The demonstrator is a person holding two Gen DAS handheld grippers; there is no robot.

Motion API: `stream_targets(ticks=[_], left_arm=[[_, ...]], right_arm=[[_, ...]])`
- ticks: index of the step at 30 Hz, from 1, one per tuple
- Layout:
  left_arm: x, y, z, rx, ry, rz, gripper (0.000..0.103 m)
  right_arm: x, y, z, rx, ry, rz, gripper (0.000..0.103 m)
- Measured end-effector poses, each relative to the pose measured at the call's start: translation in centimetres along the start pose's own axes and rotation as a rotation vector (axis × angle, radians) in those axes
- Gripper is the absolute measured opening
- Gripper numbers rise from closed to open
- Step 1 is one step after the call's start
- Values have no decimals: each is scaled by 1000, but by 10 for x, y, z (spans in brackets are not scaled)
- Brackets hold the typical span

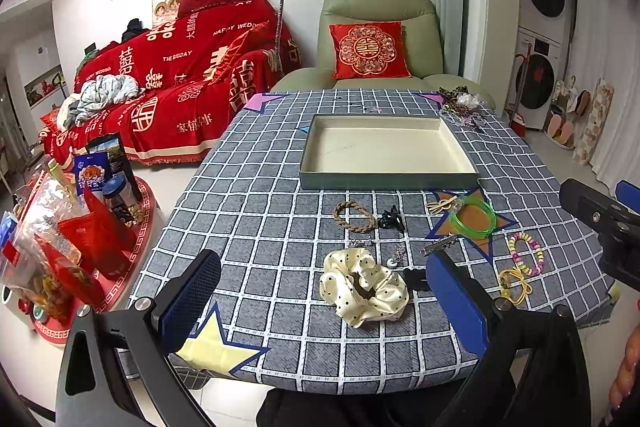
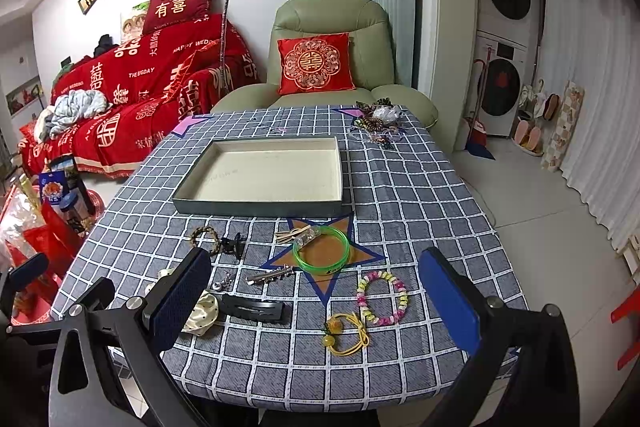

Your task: Organize jewelry

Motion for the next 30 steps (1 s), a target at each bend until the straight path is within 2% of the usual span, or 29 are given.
stream_targets(ticks=[30], left_arm=[[2,0,2,-5,-6,5,103]], right_arm=[[1,0,-1,1,6,-1,103]])
Point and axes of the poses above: each gripper's, at about its wrist camera, not at the fingertips, and z roughly against the way its jaws point, x to its left, y to its underside, the point moved 5 cm from there along -z, roughly the way its jaws point, and after that the axes turned 4 degrees about x, right-handed, at the moved point
